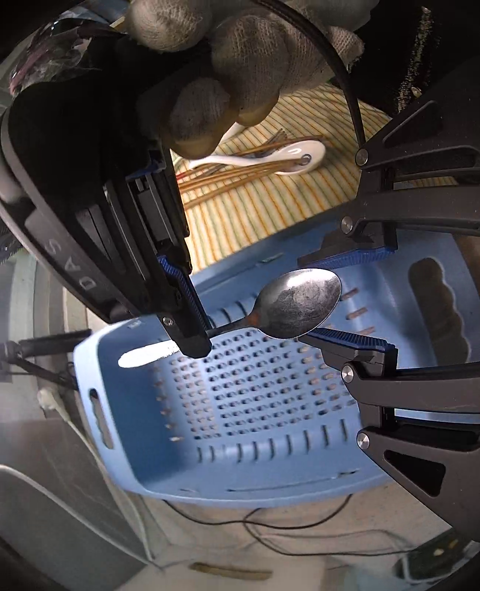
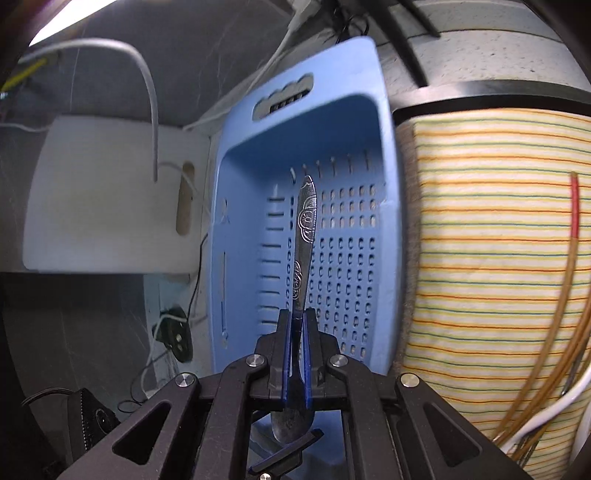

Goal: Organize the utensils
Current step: 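Lower the metal spoon into the blue basket and open the right gripper, then move the right gripper back to the white ceramic spoon on the cloth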

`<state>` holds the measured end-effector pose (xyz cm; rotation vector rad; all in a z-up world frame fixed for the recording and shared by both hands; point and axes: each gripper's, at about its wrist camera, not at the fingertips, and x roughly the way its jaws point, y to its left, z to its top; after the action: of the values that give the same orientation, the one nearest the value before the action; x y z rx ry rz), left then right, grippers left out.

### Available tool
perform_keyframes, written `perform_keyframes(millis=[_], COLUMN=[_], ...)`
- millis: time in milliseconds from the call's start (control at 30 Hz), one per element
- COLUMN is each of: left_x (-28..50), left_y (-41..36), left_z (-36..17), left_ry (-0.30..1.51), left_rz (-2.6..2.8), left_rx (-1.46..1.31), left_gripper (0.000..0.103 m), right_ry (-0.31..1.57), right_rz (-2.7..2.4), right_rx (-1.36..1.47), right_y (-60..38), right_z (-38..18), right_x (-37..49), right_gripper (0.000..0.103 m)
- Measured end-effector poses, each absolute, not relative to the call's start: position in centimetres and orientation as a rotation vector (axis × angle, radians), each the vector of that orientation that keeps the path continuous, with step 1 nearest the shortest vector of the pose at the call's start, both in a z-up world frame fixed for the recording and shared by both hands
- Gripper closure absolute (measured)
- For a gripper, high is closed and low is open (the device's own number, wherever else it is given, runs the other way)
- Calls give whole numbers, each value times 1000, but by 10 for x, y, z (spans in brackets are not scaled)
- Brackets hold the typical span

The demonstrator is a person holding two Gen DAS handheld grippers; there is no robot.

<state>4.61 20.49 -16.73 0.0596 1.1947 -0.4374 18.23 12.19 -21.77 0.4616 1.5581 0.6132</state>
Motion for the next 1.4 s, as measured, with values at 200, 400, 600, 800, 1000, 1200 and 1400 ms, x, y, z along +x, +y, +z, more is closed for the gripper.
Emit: perform_keyframes(millis=[200, 400, 600, 800, 1000, 1200, 1400], left_x=[41, 43, 41, 33, 18, 3, -18], left_y=[207, 210, 209, 206, 198, 174, 132], left_z=[-178, -181, -180, -167, -146, -125, -110], left_ry=[1229, 1237, 1236, 1209, 1155, 1092, 1043], left_rz=[-419, -394, -382, -368, -329, -290, -250], left_rx=[35, 16, 20, 17, -10, -34, -62], left_gripper=[73, 73, 73, 73, 73, 73, 73], right_ry=[1578, 1571, 1527, 1489, 1407, 1309, 1199], right_rz=[618, 607, 636, 696, 762, 800, 831], right_rx=[403, 368, 344, 340, 308, 292, 314], right_y=[135, 137, 132, 127, 99, 43, -37], right_z=[-226, -226, -218, -204, -179, -155, -139], right_x=[175, 176, 173, 165, 155, 146, 145], right_gripper=[98, 90, 76, 75, 75, 75, 73])
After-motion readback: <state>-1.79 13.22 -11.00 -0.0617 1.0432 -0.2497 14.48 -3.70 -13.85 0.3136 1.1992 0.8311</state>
